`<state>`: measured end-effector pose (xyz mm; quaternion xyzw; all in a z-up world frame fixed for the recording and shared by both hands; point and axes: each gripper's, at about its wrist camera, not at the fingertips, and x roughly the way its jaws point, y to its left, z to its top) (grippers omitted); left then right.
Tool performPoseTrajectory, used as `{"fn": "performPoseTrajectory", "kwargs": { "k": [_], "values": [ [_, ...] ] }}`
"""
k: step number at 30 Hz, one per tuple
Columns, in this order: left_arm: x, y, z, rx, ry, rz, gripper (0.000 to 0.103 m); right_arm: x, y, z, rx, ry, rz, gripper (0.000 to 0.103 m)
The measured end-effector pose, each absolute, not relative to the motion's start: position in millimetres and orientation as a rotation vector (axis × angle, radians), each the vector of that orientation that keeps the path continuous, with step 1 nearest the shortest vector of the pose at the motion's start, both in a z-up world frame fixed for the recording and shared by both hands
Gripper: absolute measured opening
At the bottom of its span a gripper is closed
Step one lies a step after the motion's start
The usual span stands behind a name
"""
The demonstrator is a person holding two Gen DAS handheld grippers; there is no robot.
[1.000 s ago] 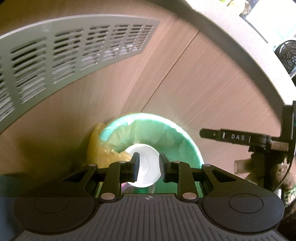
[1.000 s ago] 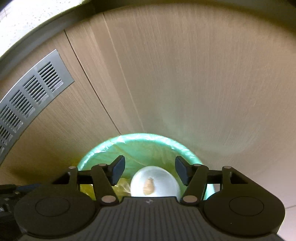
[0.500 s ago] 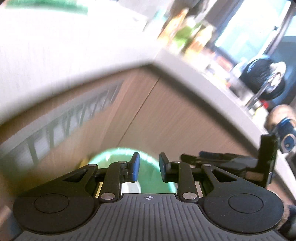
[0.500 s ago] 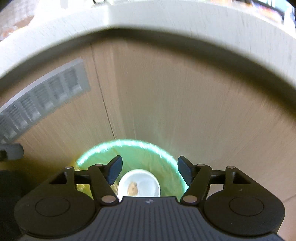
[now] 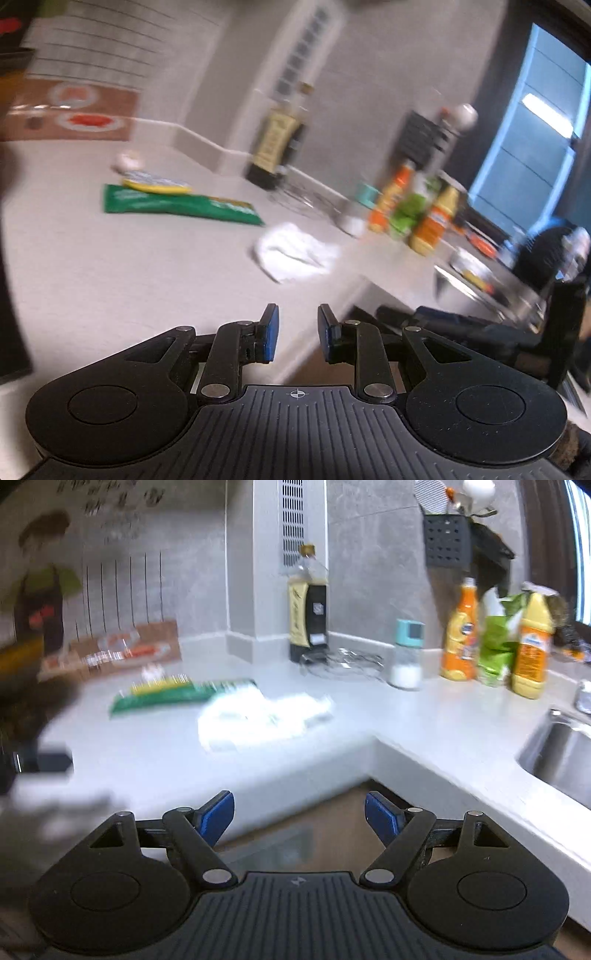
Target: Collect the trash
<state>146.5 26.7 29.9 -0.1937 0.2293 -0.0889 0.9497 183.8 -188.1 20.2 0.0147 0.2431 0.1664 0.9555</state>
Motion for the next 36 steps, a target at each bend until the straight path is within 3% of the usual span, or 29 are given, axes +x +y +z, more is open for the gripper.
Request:
{"fn": "performPoseTrajectory", "kwargs": {
  "k": [11,17,31,33,34,36],
  "values": [
    [137,79,31,-0.453,0.386,0.049,0.026,266,-80,68,-0.008,0.523,0.52,0.081],
    [133,102,34,-0.493,0.474,0.034,0.026,319,13,96,-0.079,0.529,0.622,0.081],
    [120,151,38,-0.529,0.422,0.072,0.026,490,180,42,-0.135,0.79,0.549,0.082],
    [121,153,35,-0.538,0.424,0.076,0.026,504,185,37,-0.121,0.81,0.523,0.074],
    [121,155,33,-0.546,0.427,0.076,0.026,508,183,36,-0.096,0.83,0.549,0.06],
    [120,156,29,-0.564,0.435,0.075,0.026,507,176,37,-0.071,0.866,0.584,0.055]
  ]
}}
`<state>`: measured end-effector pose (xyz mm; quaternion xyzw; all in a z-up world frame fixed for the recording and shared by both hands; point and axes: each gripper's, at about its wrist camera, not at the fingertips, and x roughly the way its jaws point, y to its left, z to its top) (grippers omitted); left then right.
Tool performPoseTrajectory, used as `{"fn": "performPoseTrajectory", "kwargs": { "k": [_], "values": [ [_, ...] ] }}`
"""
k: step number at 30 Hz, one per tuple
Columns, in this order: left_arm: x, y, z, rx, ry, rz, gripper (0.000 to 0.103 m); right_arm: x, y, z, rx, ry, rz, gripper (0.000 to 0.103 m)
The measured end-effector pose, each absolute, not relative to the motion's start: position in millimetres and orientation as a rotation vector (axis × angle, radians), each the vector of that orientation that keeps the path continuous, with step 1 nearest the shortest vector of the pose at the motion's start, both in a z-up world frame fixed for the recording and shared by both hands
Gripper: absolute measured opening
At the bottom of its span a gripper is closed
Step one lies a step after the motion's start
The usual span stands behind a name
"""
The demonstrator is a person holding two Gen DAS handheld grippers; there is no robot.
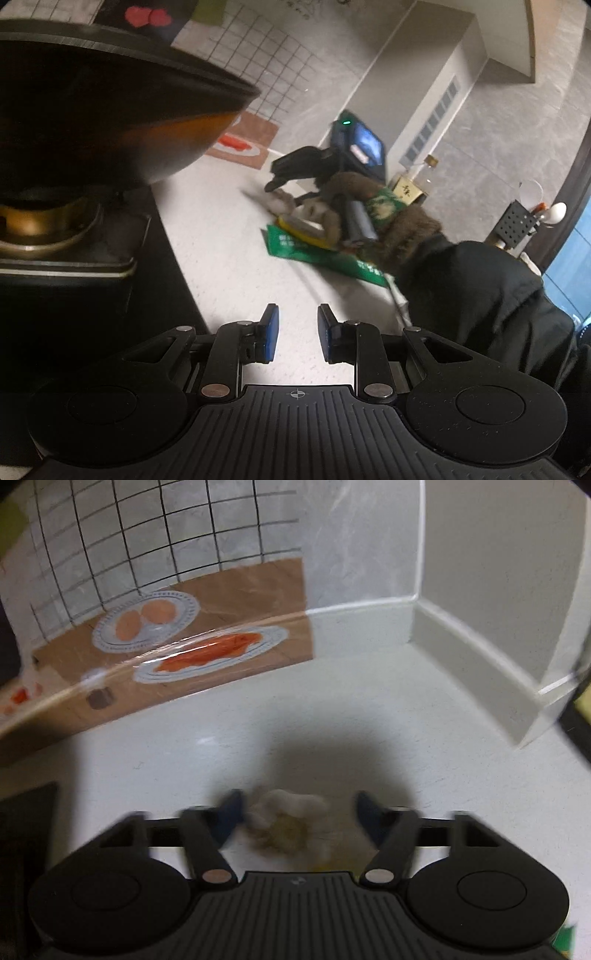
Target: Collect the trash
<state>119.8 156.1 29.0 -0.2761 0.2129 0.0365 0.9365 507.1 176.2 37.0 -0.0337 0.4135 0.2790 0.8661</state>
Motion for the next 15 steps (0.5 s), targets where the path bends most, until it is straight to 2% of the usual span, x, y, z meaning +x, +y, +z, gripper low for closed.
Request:
{"fn": "performPoseTrajectory", "kwargs": {
  "k": [6,15],
  "values": [
    [119,155,26,-0.598,0.439,0.045,0.026,463,133,40,-0.081,0.901,0.673,0.054],
    [124,125,31,-0.523,0.453,0.009,0.026,351,57,39,-0.074,0.987,0.86,0.054]
  ]
}}
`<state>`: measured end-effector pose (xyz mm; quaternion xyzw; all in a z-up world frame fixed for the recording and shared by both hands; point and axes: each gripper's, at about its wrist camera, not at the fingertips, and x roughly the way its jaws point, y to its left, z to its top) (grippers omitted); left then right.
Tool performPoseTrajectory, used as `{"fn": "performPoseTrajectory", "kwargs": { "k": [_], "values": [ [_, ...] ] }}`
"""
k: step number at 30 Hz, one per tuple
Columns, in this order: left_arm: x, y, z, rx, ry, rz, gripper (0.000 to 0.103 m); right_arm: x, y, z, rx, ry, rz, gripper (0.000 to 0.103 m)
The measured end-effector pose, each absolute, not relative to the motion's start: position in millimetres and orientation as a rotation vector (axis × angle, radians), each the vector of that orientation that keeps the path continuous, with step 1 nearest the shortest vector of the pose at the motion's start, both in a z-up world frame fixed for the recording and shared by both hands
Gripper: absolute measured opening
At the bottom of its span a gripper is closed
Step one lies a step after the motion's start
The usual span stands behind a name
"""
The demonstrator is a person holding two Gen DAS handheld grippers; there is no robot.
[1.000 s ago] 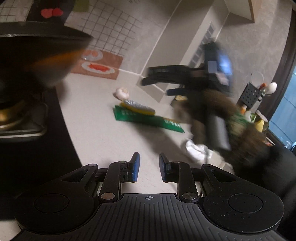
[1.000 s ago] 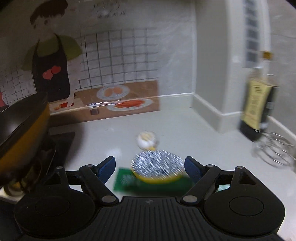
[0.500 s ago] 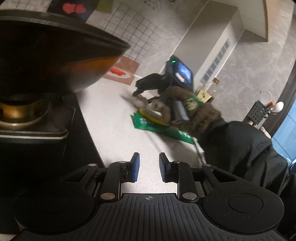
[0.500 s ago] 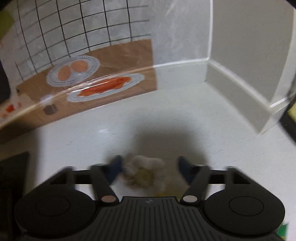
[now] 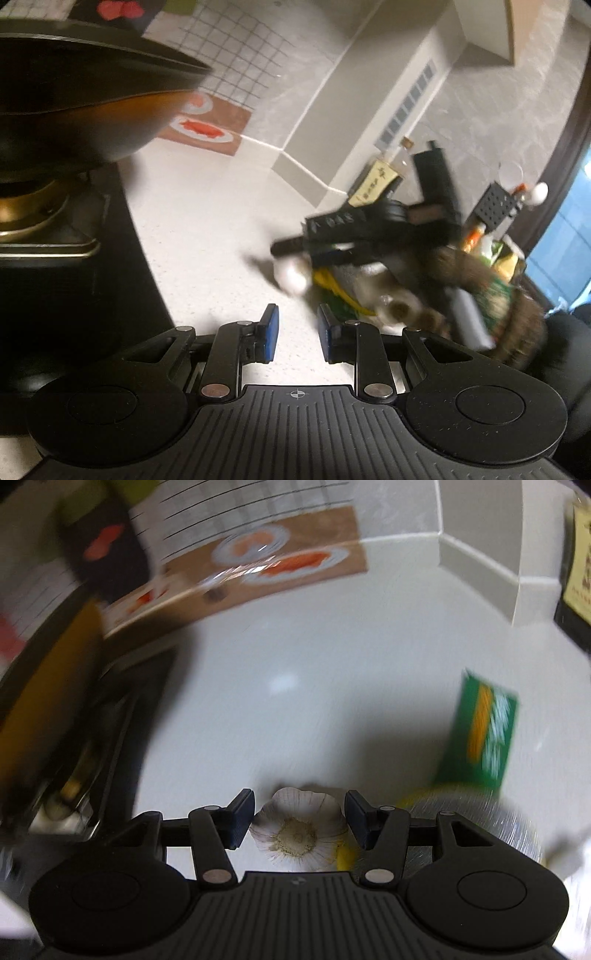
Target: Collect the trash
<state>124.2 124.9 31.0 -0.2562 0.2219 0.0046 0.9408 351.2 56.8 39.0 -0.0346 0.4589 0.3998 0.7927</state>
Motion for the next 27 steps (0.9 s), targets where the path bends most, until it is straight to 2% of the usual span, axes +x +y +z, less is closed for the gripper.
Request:
{"fn": "performPoseTrajectory", "kwargs": {
  "k": [4,7,15,27],
  "values": [
    [137,109,33,-0.469,0.449,-0.019,0.026,318,19,59,-0.054,0.917,0.866,0.055],
    [151,101,37,-0.425,0.426,-0.012,0.026,302,-22,79,-0.008,0.817,0.838,0.069],
    [208,77,35,-0.306,0.475,0.129,0.026,265,-118,83,-0.119,0.556,0.612,0.07],
    [231,44,25,-0.103,0.539,0.247,0.027,251,-186,37,-0.091,0.565,0.556,0.07]
  ]
}}
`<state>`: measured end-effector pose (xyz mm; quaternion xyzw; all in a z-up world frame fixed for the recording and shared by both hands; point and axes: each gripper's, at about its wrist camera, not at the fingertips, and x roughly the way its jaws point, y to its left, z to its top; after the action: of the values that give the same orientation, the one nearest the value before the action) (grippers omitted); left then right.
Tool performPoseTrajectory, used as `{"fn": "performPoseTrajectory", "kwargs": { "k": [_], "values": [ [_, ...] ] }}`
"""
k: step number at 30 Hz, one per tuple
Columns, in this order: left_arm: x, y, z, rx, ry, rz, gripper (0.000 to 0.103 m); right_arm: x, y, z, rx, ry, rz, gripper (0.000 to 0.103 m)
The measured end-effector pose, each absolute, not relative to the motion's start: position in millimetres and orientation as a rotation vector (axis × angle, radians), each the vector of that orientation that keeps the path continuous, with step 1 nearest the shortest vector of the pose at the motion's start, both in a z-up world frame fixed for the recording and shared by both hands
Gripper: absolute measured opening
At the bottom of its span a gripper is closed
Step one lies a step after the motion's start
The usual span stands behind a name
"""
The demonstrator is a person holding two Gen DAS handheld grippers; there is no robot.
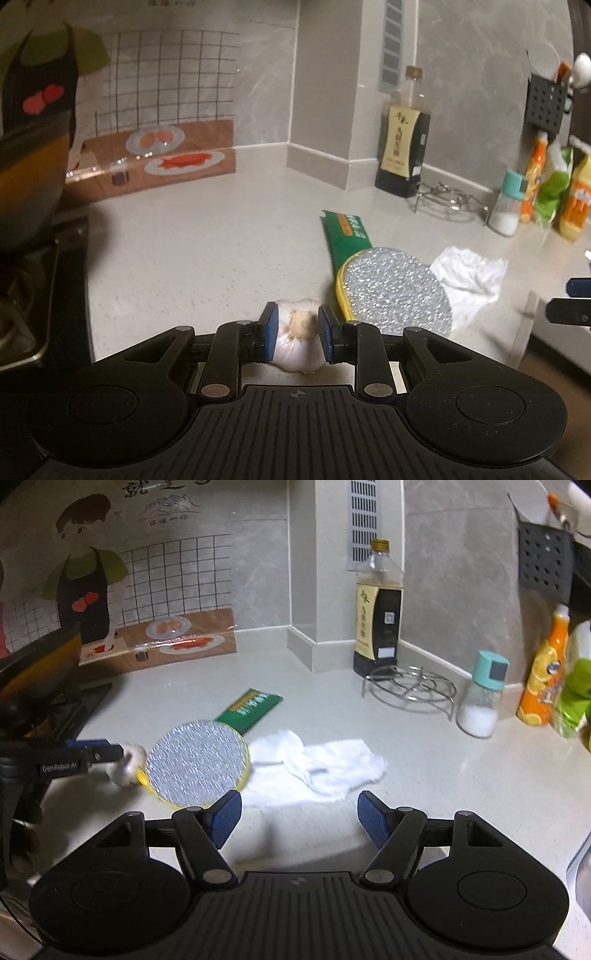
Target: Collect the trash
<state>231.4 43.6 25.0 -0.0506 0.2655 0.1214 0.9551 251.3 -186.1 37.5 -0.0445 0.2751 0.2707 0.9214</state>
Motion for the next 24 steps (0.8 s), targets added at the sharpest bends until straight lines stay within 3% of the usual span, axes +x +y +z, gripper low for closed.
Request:
{"fn": "performPoseTrajectory", "kwargs": {
  "k": [5,10,13,19,24],
  "values": [
    [235,51,19,-0.069,0.551,0.275,0.036,238,-186,27,-0.041,0.53,0.547,0.07],
    [236,66,22,-0.125,0.579,0.236,0.038,212,-187,17,0.013,0.453,0.527,0.075],
    [239,73,21,-0.19,0.591,0.191,0.038,207,-191,10,0.087,0.466,0.549,0.076],
    [257,77,15,-0.26,0.655,0.137,0.051,198,-193,-11,0.164,0.481,0.503,0.076],
    [275,79,13,-0.273,0.657,0.147,0.051,193,-199,-28,0.187,0.5,0.46,0.076]
  ]
}}
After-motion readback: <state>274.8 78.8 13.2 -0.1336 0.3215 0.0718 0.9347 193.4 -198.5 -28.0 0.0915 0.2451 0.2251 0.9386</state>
